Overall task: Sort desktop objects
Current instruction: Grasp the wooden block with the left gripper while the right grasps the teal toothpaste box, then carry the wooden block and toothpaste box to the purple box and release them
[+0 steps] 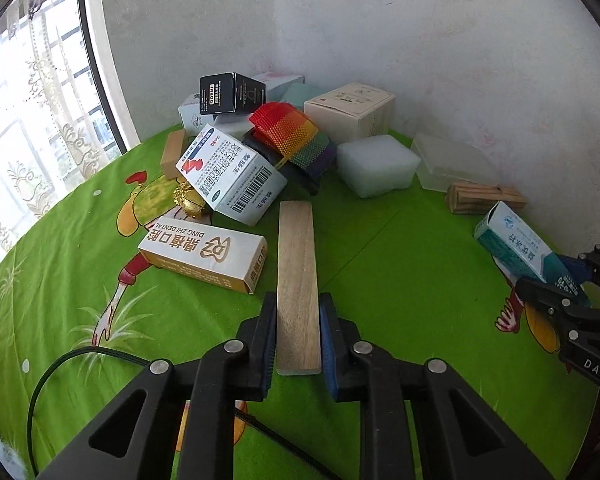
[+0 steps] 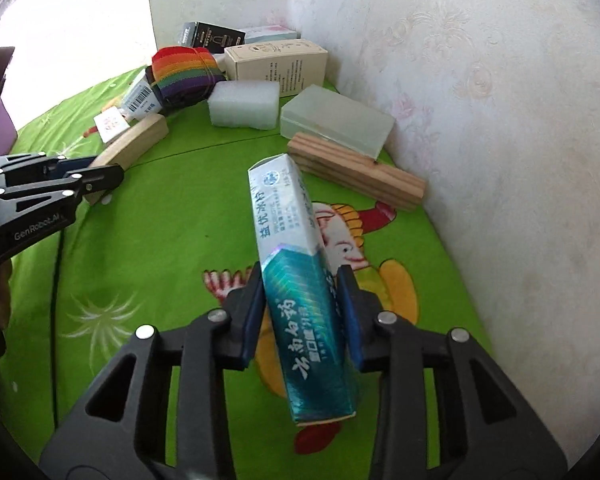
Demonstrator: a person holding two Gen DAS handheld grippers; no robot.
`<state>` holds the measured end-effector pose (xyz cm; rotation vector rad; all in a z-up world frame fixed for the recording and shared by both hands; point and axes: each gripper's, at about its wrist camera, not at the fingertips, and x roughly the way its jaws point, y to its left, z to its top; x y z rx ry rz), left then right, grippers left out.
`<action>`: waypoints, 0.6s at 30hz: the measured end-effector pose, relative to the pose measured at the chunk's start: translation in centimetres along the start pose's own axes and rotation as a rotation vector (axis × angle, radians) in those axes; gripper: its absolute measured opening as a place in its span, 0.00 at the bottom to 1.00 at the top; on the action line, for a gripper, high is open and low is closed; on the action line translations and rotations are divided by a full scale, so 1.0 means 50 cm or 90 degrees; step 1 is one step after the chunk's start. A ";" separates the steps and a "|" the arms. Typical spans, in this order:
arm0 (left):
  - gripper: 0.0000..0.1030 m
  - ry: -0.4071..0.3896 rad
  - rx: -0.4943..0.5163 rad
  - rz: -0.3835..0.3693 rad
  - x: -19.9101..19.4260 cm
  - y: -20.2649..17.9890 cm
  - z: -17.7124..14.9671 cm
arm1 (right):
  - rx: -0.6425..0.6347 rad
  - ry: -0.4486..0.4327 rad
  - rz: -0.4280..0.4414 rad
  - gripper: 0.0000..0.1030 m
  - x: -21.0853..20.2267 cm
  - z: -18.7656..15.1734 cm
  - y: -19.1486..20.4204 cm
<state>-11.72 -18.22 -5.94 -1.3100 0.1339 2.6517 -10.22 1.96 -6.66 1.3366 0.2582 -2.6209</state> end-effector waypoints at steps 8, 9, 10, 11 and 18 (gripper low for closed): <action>0.19 -0.040 -0.005 -0.035 -0.113 0.001 -0.036 | 0.056 -0.047 0.023 0.36 -0.111 -0.040 0.079; 0.19 -0.049 -0.007 -0.036 -0.133 -0.002 -0.044 | 0.060 -0.052 0.030 0.36 -0.129 -0.046 0.087; 0.19 -0.058 -0.009 -0.036 -0.149 -0.007 -0.050 | 0.064 -0.055 0.035 0.36 -0.142 -0.051 0.092; 0.19 -0.067 -0.012 -0.036 -0.168 -0.010 -0.058 | 0.065 -0.058 0.036 0.36 -0.153 -0.054 0.097; 0.19 -0.124 -0.051 -0.014 -0.298 -0.005 -0.124 | 0.045 -0.104 0.056 0.36 -0.225 -0.065 0.122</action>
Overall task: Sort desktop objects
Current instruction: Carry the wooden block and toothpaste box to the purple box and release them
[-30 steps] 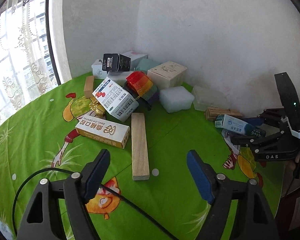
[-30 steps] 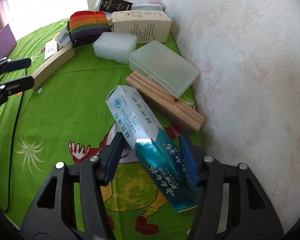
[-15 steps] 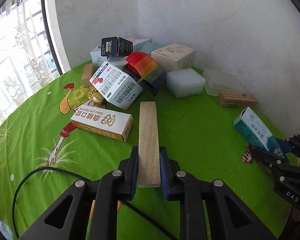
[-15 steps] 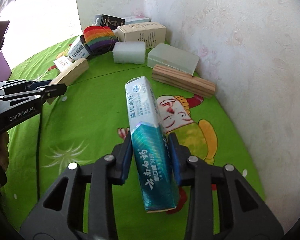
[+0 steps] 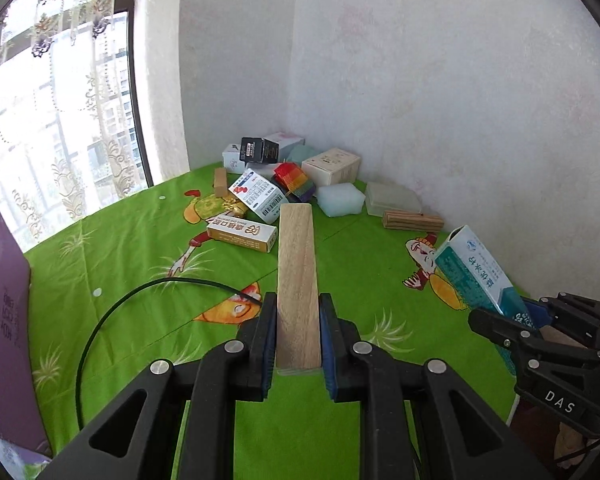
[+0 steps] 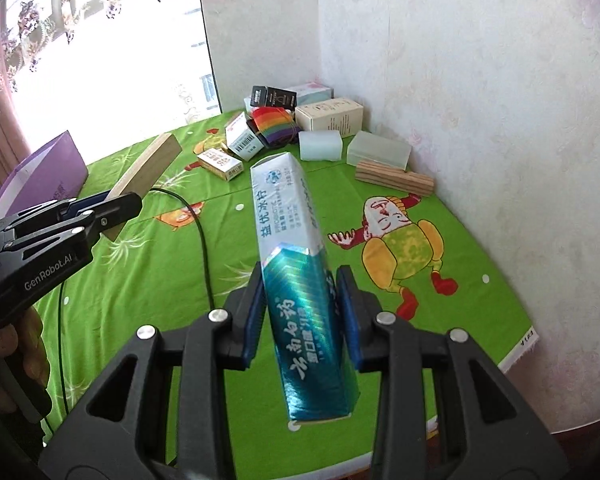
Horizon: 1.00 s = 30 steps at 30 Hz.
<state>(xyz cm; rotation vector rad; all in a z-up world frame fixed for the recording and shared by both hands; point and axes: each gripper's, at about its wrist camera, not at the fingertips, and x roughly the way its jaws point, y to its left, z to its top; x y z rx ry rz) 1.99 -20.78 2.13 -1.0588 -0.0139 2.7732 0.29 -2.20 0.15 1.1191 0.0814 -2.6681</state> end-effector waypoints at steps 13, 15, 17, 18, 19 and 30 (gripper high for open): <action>0.19 -0.067 -0.022 0.074 -0.161 0.039 -0.028 | 0.000 -0.043 0.059 0.36 -0.060 -0.005 0.040; 0.19 -0.074 -0.025 0.085 -0.180 0.041 -0.032 | -0.004 -0.051 0.069 0.36 -0.069 -0.005 0.045; 0.19 -0.081 -0.030 0.094 -0.198 0.043 -0.037 | -0.007 -0.056 0.079 0.36 -0.078 -0.004 0.050; 0.19 -0.083 -0.034 0.096 -0.205 0.045 -0.039 | -0.008 -0.059 0.083 0.36 -0.082 -0.003 0.052; 0.19 -0.085 -0.036 0.099 -0.212 0.046 -0.040 | -0.008 -0.063 0.086 0.36 -0.086 -0.002 0.053; 0.19 -0.111 -0.029 0.135 -0.259 0.020 -0.039 | -0.006 -0.087 0.103 0.36 -0.122 -0.018 0.049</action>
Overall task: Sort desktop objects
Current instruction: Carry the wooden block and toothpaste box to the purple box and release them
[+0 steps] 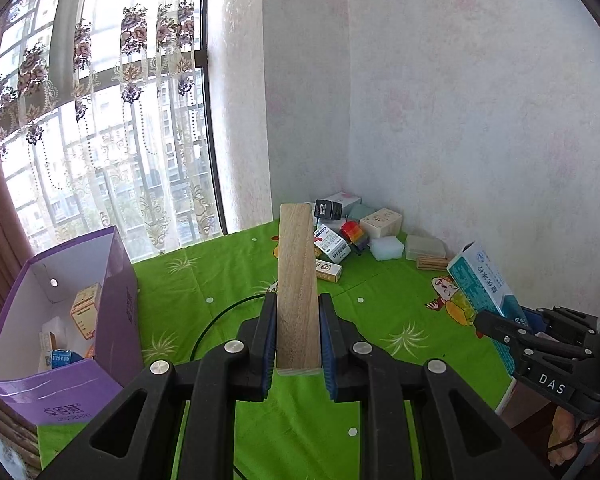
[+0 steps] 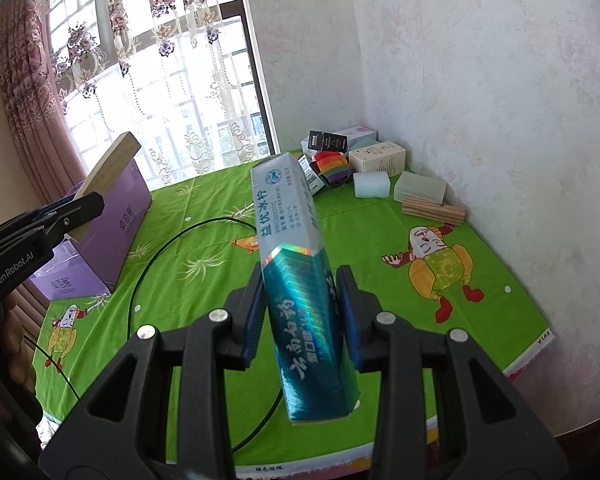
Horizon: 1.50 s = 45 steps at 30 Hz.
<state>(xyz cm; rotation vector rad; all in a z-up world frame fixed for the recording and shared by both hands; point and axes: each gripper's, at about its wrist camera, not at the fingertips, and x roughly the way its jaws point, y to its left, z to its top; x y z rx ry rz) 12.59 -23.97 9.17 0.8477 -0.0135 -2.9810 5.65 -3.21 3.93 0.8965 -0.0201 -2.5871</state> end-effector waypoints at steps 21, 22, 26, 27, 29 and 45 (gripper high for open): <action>0.19 -0.023 -0.069 0.121 -0.078 0.163 -0.030 | 0.005 -0.004 0.023 0.36 0.004 0.011 0.027; 0.19 -0.025 -0.077 0.137 -0.081 0.186 -0.029 | 0.006 -0.003 0.022 0.36 0.007 0.016 0.028; 0.19 -0.030 -0.112 0.197 -0.089 0.281 -0.029 | 0.004 0.000 0.022 0.36 0.019 0.032 0.038; 0.19 -0.029 -0.121 0.209 -0.089 0.303 -0.030 | 0.002 0.001 0.023 0.36 0.023 0.035 0.042; 0.19 -0.027 -0.138 0.233 -0.089 0.348 -0.036 | -0.001 0.004 0.026 0.36 0.030 0.042 0.051; 0.19 0.011 -0.218 0.344 -0.079 0.558 -0.095 | -0.040 0.008 0.044 0.36 0.067 0.097 0.155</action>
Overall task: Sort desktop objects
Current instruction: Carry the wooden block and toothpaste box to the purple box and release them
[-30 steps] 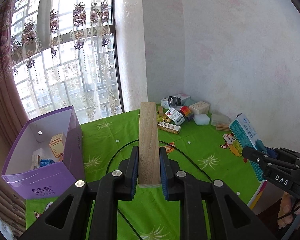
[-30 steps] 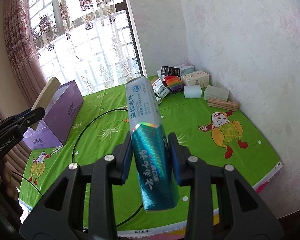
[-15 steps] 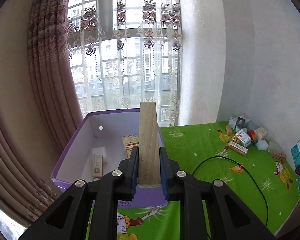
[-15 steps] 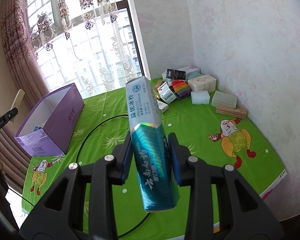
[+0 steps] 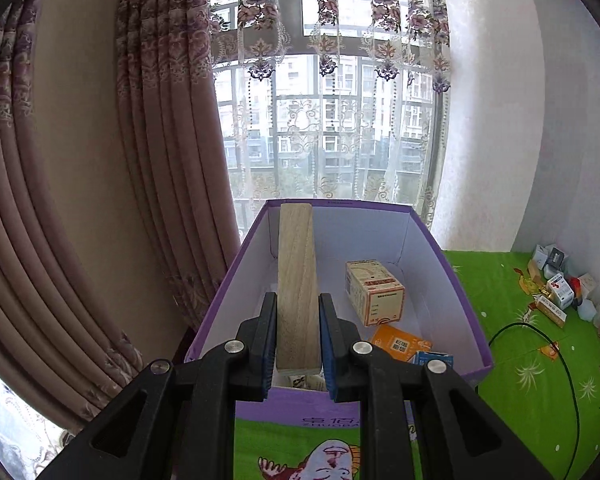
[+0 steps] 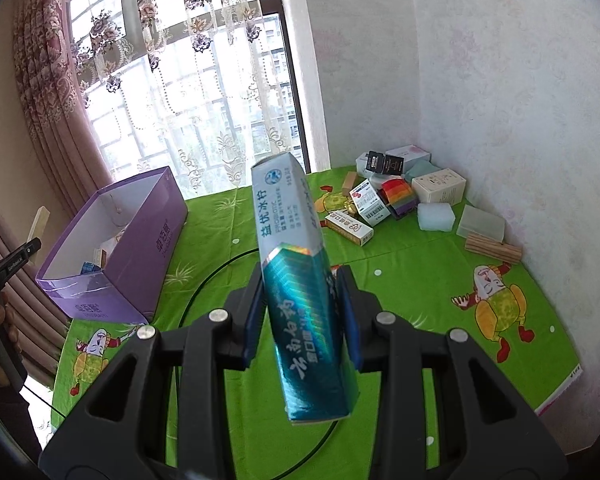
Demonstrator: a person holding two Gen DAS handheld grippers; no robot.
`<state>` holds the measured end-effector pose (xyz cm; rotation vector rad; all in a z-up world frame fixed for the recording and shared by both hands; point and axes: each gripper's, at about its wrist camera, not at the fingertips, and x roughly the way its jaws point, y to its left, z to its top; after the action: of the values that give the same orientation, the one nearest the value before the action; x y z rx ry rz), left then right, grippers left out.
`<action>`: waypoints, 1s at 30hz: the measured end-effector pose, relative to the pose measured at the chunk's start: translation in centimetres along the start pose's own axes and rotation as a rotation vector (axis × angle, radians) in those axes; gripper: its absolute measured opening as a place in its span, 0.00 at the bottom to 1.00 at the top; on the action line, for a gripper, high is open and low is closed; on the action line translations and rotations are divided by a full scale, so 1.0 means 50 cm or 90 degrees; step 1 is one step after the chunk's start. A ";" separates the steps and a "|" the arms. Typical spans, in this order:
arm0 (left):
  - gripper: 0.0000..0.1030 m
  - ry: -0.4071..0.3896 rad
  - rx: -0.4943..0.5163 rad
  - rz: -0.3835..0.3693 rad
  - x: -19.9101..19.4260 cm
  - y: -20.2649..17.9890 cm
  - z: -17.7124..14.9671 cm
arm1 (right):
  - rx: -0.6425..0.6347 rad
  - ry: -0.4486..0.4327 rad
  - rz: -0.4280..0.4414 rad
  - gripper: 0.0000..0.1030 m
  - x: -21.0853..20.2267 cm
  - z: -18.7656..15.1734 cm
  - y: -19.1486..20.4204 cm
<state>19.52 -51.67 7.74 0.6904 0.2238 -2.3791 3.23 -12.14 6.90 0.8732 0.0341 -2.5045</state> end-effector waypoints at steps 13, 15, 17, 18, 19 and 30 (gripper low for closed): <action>0.19 0.023 -0.030 -0.042 0.038 0.062 -0.030 | -0.072 0.036 0.064 0.36 0.100 0.024 0.180; 0.19 0.025 -0.035 -0.055 0.045 0.074 -0.028 | -0.089 0.039 0.080 0.36 0.119 0.029 0.225; 0.19 0.026 -0.030 -0.081 0.053 0.075 -0.023 | -0.105 0.049 0.100 0.36 0.139 0.036 0.269; 0.19 0.023 -0.020 -0.087 0.057 0.071 -0.018 | -0.116 0.051 0.108 0.36 0.148 0.040 0.292; 0.19 0.018 -0.010 -0.097 0.059 0.067 -0.014 | -0.128 0.052 0.115 0.36 0.156 0.045 0.316; 0.19 0.016 -0.011 -0.157 0.121 0.058 0.029 | -0.209 0.084 0.191 0.36 0.258 0.064 0.515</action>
<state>16.78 -57.64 5.79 0.7193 0.3585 -2.5999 4.26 -41.05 5.21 0.8346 0.3240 -2.0841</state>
